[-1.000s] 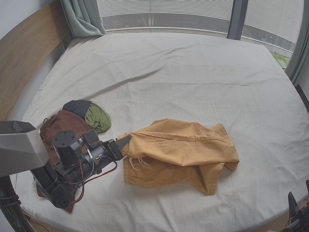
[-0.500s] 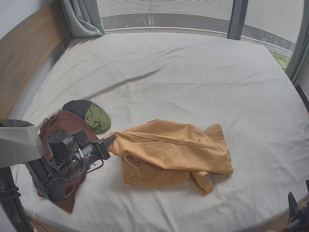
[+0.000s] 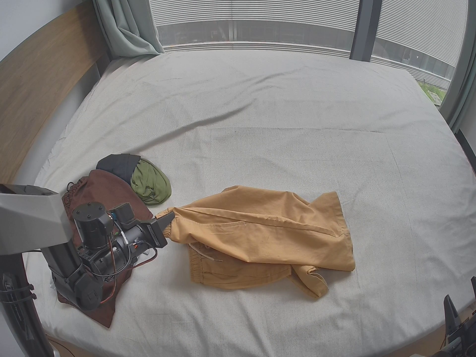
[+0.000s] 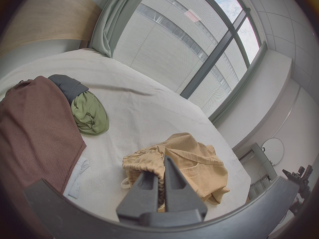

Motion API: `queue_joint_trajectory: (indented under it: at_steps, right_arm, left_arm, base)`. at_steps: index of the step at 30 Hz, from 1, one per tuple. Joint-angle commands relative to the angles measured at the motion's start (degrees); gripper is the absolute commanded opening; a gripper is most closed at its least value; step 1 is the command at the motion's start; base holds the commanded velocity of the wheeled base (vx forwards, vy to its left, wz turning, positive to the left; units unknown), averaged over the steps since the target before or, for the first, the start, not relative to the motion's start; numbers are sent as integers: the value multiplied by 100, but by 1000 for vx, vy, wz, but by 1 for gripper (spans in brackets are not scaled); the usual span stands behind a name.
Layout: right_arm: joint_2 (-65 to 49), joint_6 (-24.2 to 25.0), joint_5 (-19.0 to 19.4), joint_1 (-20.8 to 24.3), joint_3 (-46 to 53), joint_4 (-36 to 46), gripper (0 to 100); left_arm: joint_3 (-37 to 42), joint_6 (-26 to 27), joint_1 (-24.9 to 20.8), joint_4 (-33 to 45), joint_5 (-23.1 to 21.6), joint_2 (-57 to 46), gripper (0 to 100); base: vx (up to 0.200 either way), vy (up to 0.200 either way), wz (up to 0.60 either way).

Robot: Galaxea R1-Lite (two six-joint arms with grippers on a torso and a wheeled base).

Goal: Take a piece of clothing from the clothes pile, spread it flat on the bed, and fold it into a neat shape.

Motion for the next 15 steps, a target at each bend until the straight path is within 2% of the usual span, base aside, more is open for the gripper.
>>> queue_joint_trajectory:
  at_steps: [1,15]
  right_arm:
    - [-40,-2,-5,5,101,-1,100]
    - [-84,-37,-92,5,101,8,100]
  left_arm:
    - [-12,1,8,-12,-1,29,0]
    - [85,-8,8,-12,8,-50,0]
  base:
    - [0,0,0]
    - [0,0,0]
